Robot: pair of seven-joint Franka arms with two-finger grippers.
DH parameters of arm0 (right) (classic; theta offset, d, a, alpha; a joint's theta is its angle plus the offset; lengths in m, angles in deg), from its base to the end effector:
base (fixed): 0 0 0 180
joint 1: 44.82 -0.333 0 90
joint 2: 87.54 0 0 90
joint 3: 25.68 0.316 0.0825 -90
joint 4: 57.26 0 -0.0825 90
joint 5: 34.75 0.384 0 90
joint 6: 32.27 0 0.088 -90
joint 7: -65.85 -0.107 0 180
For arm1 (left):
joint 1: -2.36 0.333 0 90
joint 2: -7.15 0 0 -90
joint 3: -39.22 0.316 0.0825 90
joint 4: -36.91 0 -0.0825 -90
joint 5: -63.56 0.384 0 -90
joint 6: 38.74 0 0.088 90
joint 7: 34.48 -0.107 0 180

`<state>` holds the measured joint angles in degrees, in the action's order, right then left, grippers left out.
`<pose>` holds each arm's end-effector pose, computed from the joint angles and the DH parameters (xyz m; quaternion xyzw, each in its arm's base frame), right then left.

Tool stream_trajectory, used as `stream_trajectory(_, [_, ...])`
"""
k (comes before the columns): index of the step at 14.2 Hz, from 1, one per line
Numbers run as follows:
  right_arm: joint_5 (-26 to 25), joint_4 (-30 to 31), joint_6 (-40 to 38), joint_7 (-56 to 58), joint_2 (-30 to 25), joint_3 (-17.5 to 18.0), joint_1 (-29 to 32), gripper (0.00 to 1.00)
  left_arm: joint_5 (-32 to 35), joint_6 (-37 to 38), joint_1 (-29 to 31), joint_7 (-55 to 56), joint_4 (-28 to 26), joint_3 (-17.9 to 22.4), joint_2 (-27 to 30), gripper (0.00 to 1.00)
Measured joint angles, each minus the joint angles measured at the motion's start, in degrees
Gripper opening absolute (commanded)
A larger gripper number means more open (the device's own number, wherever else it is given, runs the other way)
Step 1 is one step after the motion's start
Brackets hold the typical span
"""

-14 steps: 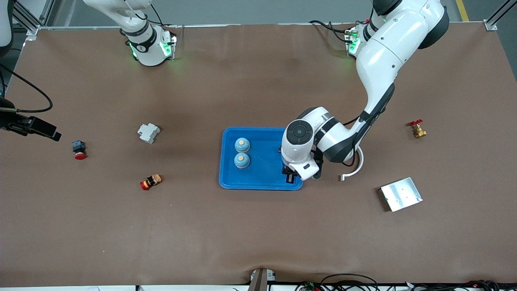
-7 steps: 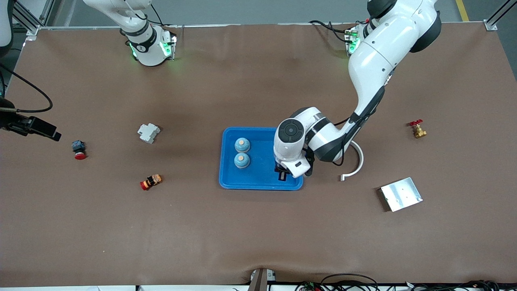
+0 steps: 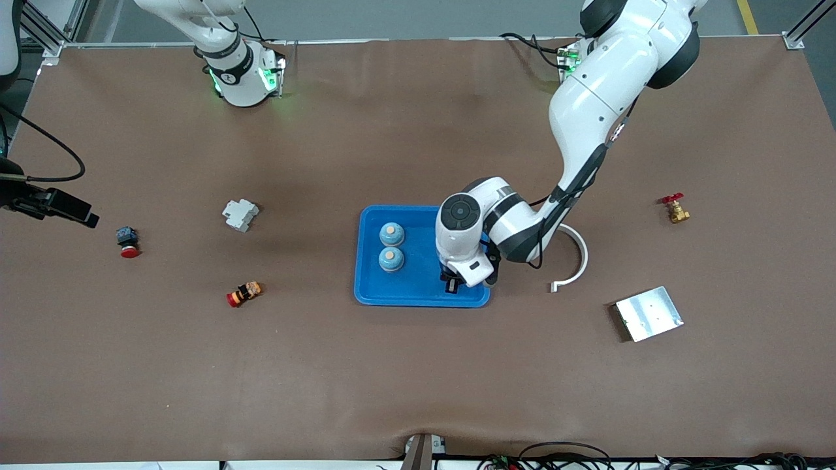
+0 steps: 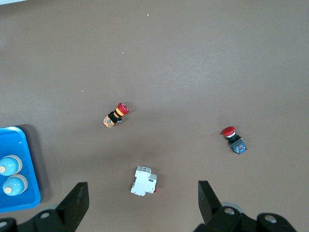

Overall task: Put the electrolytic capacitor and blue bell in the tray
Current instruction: 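Lower the capacitor into the tray and open the left gripper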

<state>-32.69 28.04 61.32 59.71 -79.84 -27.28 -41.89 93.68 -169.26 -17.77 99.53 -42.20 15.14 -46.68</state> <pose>0.5995 -0.0427 0.5914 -0.9954 0.0939 -0.0049 0.0161 0.5791 -0.4534 0.1804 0.7655 0.6419 0.0362 0.0256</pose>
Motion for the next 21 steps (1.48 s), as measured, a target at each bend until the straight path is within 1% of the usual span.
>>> stream_trajectory(9, [0.1, 0.0, -0.1, 0.0, 0.0, 0.0, 0.0, 1.00, 0.0, 0.0, 0.0, 0.0, 0.1, 0.0, -0.2, 0.00])
stream_trajectory(10, [0.1, 0.0, 0.0, 0.0, 0.0, 0.0, 0.0, 1.00, 0.0, 0.0, 0.0, 0.0, 0.1, 0.0, -0.2, 0.11])
stream_trajectory(11, [0.1, 0.0, 0.0, 0.0, 0.0, 0.0, 0.0, 1.00, 0.0, 0.0, 0.0, 0.0, 0.1, 0.0, -0.2, 0.99])
stream_trajectory(16, [0.2, 0.0, -0.1, 0.1, 0.0, 0.0, 0.0, 1.00, 0.0, 0.0, 0.0, 0.0, 0.3, 0.6, -0.3, 1.00])
stream_trajectory(21, [0.2, 0.0, -0.3, 2.6, 0.0, 0.0, 0.0, 1.00, -0.3, 0.6, 0.1, 0.0, 1.1, 0.5, -0.1, 1.00])
